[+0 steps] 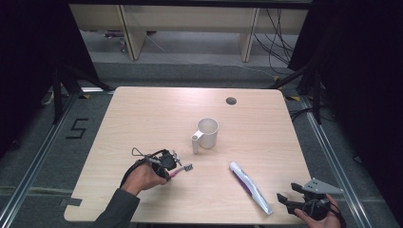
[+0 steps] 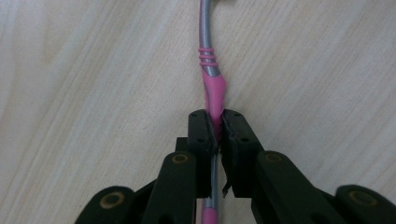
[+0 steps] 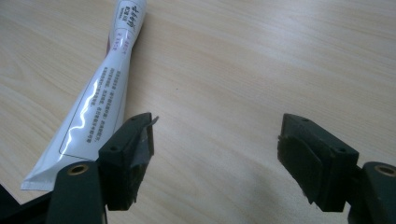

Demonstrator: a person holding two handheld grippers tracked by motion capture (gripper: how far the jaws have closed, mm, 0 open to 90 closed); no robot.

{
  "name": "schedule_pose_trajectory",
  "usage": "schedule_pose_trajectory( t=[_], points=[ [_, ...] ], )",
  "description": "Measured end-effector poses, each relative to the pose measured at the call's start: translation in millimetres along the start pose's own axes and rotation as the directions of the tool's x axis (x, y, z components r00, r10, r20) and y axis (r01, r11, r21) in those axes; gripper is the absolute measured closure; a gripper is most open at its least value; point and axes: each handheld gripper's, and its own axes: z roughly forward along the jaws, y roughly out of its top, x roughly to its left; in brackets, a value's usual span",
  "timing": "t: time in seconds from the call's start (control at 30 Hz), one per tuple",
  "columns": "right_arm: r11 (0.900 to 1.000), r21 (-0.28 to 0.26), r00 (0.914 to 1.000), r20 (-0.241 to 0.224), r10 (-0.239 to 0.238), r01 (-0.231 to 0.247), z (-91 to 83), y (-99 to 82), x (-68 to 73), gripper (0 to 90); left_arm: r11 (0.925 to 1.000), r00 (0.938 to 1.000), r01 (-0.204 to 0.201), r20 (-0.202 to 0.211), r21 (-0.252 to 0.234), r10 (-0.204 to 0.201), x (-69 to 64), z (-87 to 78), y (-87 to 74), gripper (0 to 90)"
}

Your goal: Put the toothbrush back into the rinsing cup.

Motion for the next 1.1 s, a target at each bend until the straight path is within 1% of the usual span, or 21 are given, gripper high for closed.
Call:
schedule_pose_trajectory(
  t=[0.07,0.17,0.2,0.23,0.3,0.4,0.5,0.57,0.63,0.67,0.7,0.73,0.77,0.83,0.87,0.9,0.93,0.97,1.03,1.07,1.1],
  points=[
    [1.0,-0.002,1.0,0.004,-0.008,0.008,0.1,0.0,-0.7,27.9,1.0,1.0,0.001,0.001,0.003,-0.001,0.2,-0.2,0.1,81.8],
    [1.0,0.0,1.0,0.002,0.004,-0.004,-0.5,0.2,-0.3,27.9,0.9999,1.0,-0.002,-0.007,-0.013,0.002,0.0,-2.8,-0.8,81.9],
    [1.0,-0.001,1.0,0.002,0.004,-0.004,-0.5,0.2,-0.5,27.9,0.9999,1.0,0.008,-0.003,-0.014,-0.008,-0.2,-4.3,-1.0,81.8],
    [1.0,-0.001,1.0,0.003,-0.006,0.006,-0.1,0.0,-1.3,27.9,0.9995,0.9999,0.011,-0.009,-0.03,-0.012,-0.5,-6.4,-1.5,81.8],
    [0.9994,-0.007,0.9993,0.013,-0.035,0.035,-0.1,0.2,-3.7,27.9,0.9987,0.9999,0.015,0.007,-0.05,-0.014,-1.2,-9.7,-2.5,81.8],
    [0.9993,-0.009,0.9993,0.015,-0.035,0.036,-0.2,0.2,-4.0,27.9,0.9969,0.9999,0.017,0.002,-0.076,-0.016,-0.7,-16.6,-4.2,81.9],
    [0.9993,-0.008,0.9992,0.018,-0.036,0.036,-0.2,0.1,-3.8,27.9,0.9918,0.9995,0.027,0.018,-0.125,-0.025,-1.0,-24.7,-6.5,81.9],
    [0.9994,-0.009,0.9994,0.015,-0.033,0.033,0.1,0.1,-3.6,27.9,0.992,0.9995,0.024,0.024,-0.124,-0.021,-1.7,-26.5,-6.9,81.8],
    [0.9993,-0.007,0.9991,0.022,-0.036,0.036,-0.1,-0.1,-4.1,27.9,0.9873,0.9991,0.024,0.038,-0.157,-0.018,-2.5,-34.0,-7.5,81.8],
    [0.9994,-0.007,0.9992,0.019,-0.034,0.035,-0.1,-0.1,-4.1,27.9,0.984,0.9984,0.041,0.045,-0.174,-0.033,-3.4,-35.9,-8.2,81.8],
    [1.0,0.0,1.0,0.009,-0.003,0.003,0.0,-0.5,-2.2,27.9,0.9816,0.9985,0.042,0.044,-0.186,-0.034,-3.1,-37.9,-8.5,81.8],
    [0.9999,-0.005,0.9999,0.01,-0.009,0.009,0.0,-0.4,-2.7,27.9,0.9795,0.9986,0.038,0.044,-0.198,-0.03,-2.9,-39.0,-9.0,81.8],
    [0.9995,-0.009,0.9994,0.017,-0.03,0.03,-0.4,-0.1,-4.2,27.9,0.9759,0.9995,0.015,0.032,-0.218,-0.008,-1.5,-41.1,-9.2,81.8],
    [0.9995,-0.01,0.9994,0.018,-0.03,0.031,-0.4,-0.2,-4.2,27.8,0.9708,0.9992,0.02,0.038,-0.239,-0.011,-1.8,-44.3,-9.9,81.8],
    [0.9995,-0.009,0.9994,0.018,-0.03,0.03,-0.4,-0.2,-4.3,27.9,0.9631,0.9991,0.031,0.037,-0.267,-0.022,-2.5,-45.7,-10.5,81.8],
    [0.9995,-0.007,0.9993,0.019,-0.032,0.032,-0.3,-0.3,-4.5,27.9,0.9549,0.9975,0.051,0.062,-0.293,-0.034,-2.7,-47.4,-11.4,81.8],
    [0.9995,-0.008,0.9994,0.018,-0.029,0.029,-0.3,-0.2,-4.5,27.9,0.9512,0.9958,0.055,0.086,-0.304,-0.03,-1.5,-48.7,-12.1,81.8],
    [0.9996,-0.007,0.9994,0.018,-0.029,0.029,-0.3,-0.2,-4.5,27.9,0.9414,0.9941,0.074,0.099,-0.329,-0.044,-1.2,-49.9,-12.9,81.8],
    [0.9997,-0.004,0.9996,0.01,-0.026,0.026,0.8,-0.6,-4.1,27.9,0.9314,0.9948,0.071,0.093,-0.357,-0.04,-1.1,-52.2,-14.1,81.8],
    [0.9996,-0.003,0.9995,0.012,-0.029,0.029,1.0,-0.7,-4.2,27.9,0.9193,0.9956,0.077,0.079,-0.386,-0.051,-1.5,-53.7,-14.7,81.8],
    [0.9996,0.002,0.9995,0.009,-0.029,0.029,1.2,-0.7,-4.4,27.9,0.9136,0.9941,0.094,0.087,-0.396,-0.065,-2.8,-54.8,-15.5,81.8]
  ],
)
